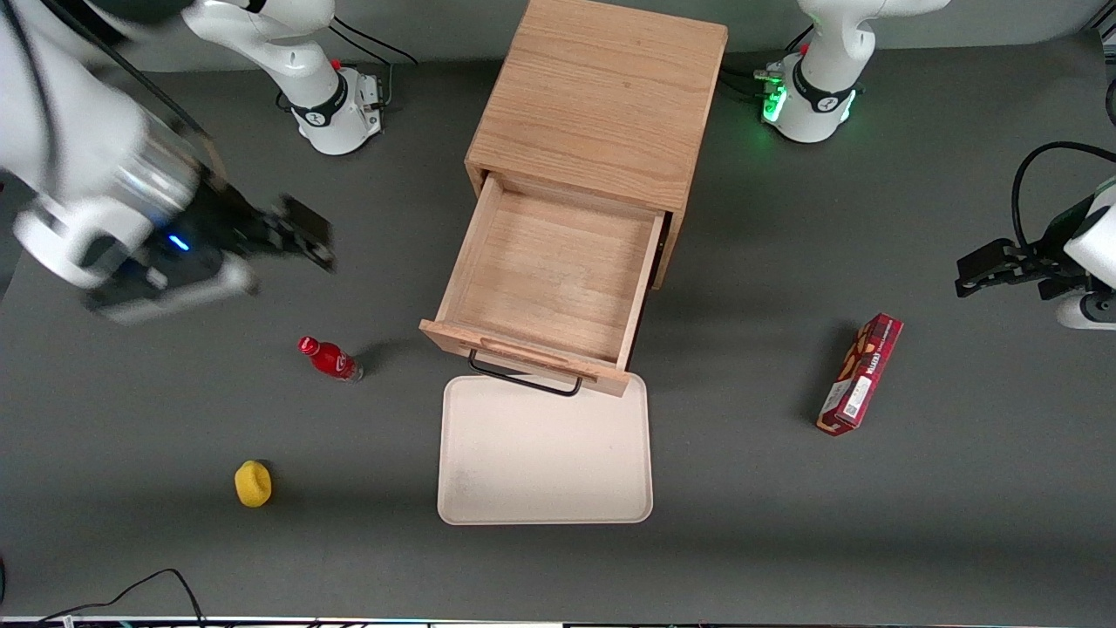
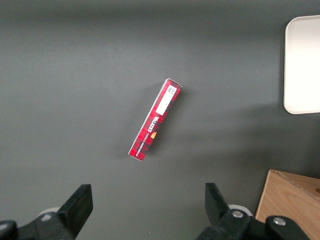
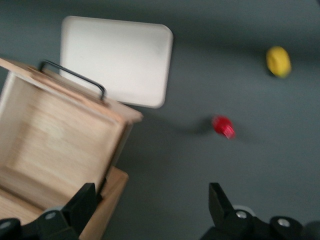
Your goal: Open upper drawer
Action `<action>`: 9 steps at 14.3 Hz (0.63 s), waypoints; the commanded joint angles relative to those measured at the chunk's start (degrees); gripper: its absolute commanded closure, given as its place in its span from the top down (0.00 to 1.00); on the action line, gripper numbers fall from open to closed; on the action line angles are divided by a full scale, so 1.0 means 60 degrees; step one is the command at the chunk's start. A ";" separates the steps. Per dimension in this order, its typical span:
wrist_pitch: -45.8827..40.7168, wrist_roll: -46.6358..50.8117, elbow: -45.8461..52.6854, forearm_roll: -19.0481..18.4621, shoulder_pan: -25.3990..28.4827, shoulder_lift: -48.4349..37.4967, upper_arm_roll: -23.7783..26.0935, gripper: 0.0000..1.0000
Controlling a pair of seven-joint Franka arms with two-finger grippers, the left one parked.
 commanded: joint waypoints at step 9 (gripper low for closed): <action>0.1596 0.0578 -0.7293 0.0066 -0.0083 -0.5301 -0.3123 1.00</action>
